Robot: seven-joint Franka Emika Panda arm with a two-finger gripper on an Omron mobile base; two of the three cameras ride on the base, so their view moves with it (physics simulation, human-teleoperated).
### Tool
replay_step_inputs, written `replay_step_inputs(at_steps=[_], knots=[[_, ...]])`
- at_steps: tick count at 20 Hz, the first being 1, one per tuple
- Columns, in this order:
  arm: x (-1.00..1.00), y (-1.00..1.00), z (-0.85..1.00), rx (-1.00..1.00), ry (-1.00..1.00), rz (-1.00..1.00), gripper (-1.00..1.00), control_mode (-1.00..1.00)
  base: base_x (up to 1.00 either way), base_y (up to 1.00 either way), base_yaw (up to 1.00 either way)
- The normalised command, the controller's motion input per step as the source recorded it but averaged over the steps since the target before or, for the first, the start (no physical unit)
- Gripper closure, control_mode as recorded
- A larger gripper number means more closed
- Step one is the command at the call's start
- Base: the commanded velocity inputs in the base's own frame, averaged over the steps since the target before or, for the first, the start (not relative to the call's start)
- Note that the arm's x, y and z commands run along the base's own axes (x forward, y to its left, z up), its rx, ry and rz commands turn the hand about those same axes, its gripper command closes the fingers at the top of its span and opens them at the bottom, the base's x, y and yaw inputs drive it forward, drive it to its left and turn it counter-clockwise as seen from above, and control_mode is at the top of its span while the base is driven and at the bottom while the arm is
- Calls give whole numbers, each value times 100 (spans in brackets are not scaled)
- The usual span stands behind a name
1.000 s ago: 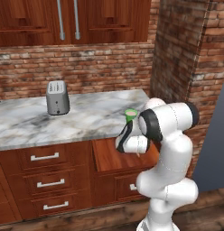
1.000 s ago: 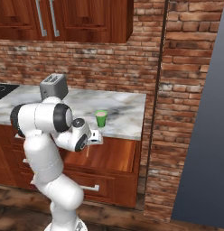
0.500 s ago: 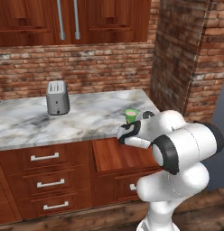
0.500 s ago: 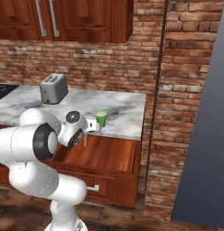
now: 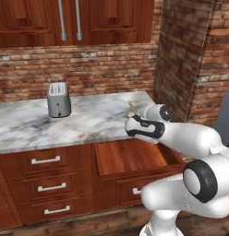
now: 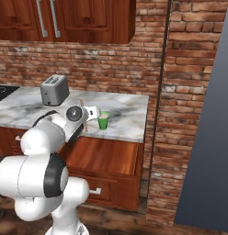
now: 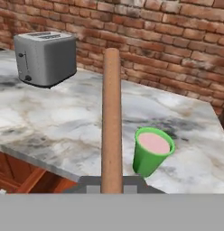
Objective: Pick up the straw from the left drawer and put it inside the smoothie cup.
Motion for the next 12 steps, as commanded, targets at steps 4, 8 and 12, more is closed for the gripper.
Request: replay_step_inputs(at_steps=[4, 8, 12], knots=[[6, 11, 92, 0, -21, 14, 100, -100, 0, 0, 0], [15, 18, 53, 0, -24, 12, 100, -100, 0, 0, 0], [21, 18, 20, 0, -17, 7, 100, -100, 0, 0, 0]])
